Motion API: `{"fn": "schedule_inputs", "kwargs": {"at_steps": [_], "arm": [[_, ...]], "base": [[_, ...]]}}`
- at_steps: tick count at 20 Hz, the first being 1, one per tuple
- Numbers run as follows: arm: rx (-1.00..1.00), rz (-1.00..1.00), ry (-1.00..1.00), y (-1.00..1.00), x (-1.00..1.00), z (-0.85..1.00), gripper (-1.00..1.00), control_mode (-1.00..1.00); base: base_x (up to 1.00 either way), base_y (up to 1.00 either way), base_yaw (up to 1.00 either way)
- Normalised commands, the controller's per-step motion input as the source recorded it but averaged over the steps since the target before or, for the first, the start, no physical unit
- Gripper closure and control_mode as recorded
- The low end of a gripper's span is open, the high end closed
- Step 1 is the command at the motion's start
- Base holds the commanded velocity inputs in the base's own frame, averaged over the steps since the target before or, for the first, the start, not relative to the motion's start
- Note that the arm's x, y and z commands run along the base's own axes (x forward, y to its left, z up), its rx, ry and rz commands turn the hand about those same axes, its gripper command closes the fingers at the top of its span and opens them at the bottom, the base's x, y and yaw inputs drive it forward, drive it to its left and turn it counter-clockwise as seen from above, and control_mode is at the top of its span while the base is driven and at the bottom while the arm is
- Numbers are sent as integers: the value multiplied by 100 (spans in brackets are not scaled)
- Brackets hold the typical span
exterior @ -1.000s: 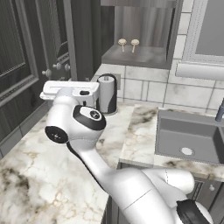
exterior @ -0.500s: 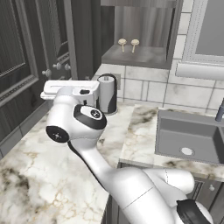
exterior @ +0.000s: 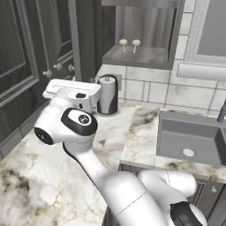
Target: Pick up the dish brush and dish brush from the sink, and place them back in the cabinet, and close the cabinet door.
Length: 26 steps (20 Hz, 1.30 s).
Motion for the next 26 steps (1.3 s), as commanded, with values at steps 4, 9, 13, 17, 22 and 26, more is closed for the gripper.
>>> {"fn": "schedule_inputs", "kwargs": {"at_steps": [4,9,13,17,22,26], "arm": [[0,-28,-5,-31,0,0,-100,-100],[0,-29,-6,-37,0,0,-100,-100],[0,-29,-6,-42,3,0,-100,-100],[0,-27,-6,-47,9,0,-100,-100],[0,-27,-6,-46,9,0,-100,-100],[0,-25,-5,-44,13,0,-100,-100]], "base": [[0,0,0],[0,0,0],[0,0,0],[0,0,0],[0,0,0],[0,0,0]]}}
